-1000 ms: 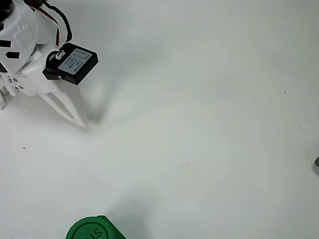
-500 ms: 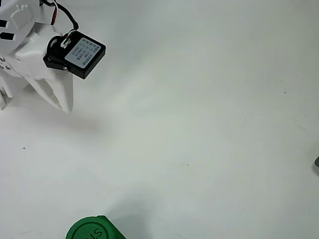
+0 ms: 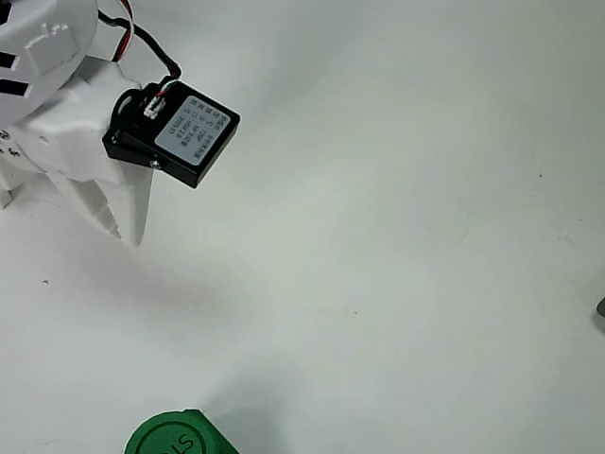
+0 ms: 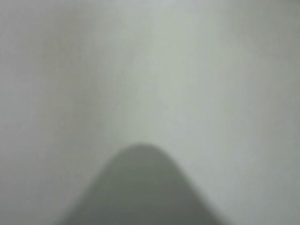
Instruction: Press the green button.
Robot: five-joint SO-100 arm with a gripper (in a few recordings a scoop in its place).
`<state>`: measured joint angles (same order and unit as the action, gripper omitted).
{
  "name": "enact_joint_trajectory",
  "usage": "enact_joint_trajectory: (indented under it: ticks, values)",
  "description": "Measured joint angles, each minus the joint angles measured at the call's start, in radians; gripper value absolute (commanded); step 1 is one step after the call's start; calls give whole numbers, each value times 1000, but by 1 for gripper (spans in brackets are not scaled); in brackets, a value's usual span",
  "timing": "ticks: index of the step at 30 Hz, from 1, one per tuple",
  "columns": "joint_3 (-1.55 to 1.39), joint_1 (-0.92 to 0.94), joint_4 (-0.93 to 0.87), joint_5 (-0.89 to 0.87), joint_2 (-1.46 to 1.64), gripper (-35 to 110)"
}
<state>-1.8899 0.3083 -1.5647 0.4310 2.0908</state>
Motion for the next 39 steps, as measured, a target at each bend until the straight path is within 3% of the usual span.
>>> enact_joint_trajectory:
  ticks: [15, 26, 39]
  values:
    - [318, 63, -51, 78, -333, 0]
    - [723, 100, -186, 138, -667, 0]
    - [1011, 127, -193, 158, -907, 0]
